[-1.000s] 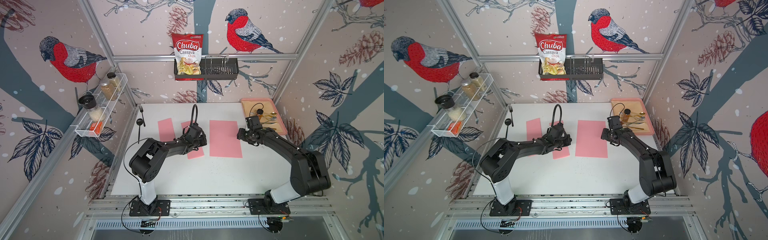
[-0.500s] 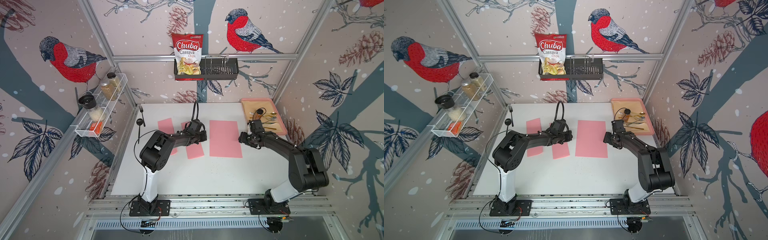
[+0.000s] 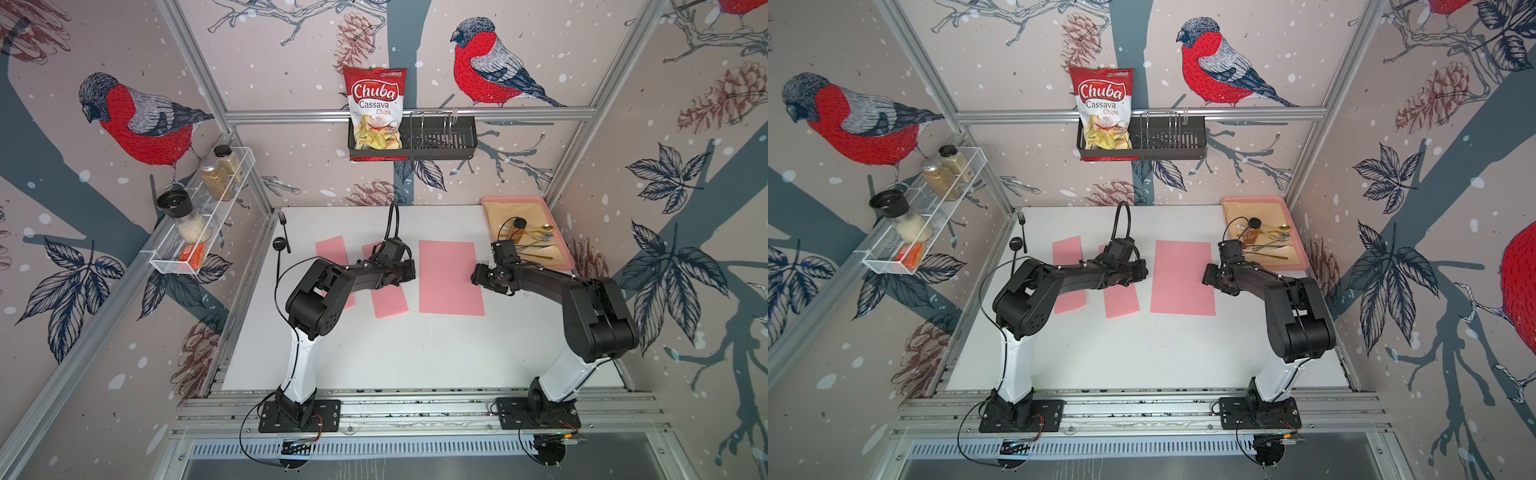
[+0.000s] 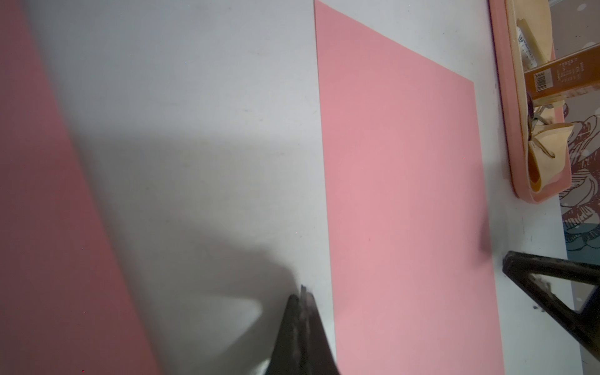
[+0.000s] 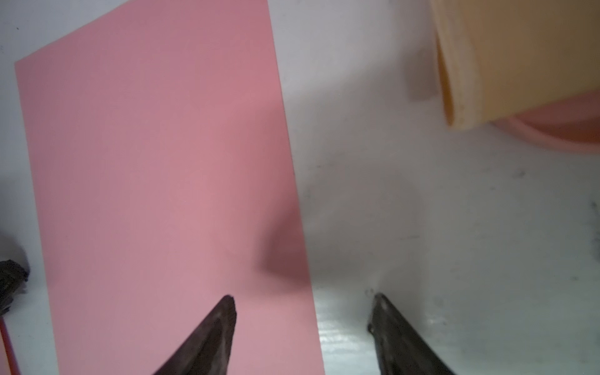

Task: Fold the rectangular paper in half along the long edge
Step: Pick up the paper from the center of the board.

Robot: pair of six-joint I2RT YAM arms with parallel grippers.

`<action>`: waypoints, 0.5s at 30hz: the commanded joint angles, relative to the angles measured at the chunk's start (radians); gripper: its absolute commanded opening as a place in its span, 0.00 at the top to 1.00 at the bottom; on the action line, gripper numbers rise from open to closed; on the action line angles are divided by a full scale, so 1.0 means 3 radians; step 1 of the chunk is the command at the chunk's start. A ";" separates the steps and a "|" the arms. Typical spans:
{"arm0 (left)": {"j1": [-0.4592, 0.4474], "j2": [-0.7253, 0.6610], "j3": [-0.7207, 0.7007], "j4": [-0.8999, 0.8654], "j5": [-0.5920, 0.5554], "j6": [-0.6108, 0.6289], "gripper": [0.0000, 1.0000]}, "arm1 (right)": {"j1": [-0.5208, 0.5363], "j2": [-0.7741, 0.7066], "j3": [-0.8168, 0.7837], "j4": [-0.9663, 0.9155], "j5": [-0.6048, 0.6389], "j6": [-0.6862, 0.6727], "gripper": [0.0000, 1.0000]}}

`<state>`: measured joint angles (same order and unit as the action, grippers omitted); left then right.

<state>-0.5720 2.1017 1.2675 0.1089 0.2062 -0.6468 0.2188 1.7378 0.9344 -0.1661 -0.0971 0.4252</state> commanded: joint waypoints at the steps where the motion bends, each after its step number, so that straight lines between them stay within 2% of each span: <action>1: 0.0005 0.0045 0.0045 -0.0210 -0.0032 0.0069 1.00 | 0.0024 0.0077 -0.0004 -0.0008 -0.0122 0.0032 0.33; 15: -0.0078 0.0148 0.0172 -0.0532 -0.0026 0.0077 1.00 | 0.0048 0.0075 -0.0188 0.0200 -0.0439 0.0122 0.33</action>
<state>-0.5896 2.1292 1.3247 0.0528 0.2039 -0.6289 0.2295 1.7535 0.8936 -0.0200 -0.1749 0.4294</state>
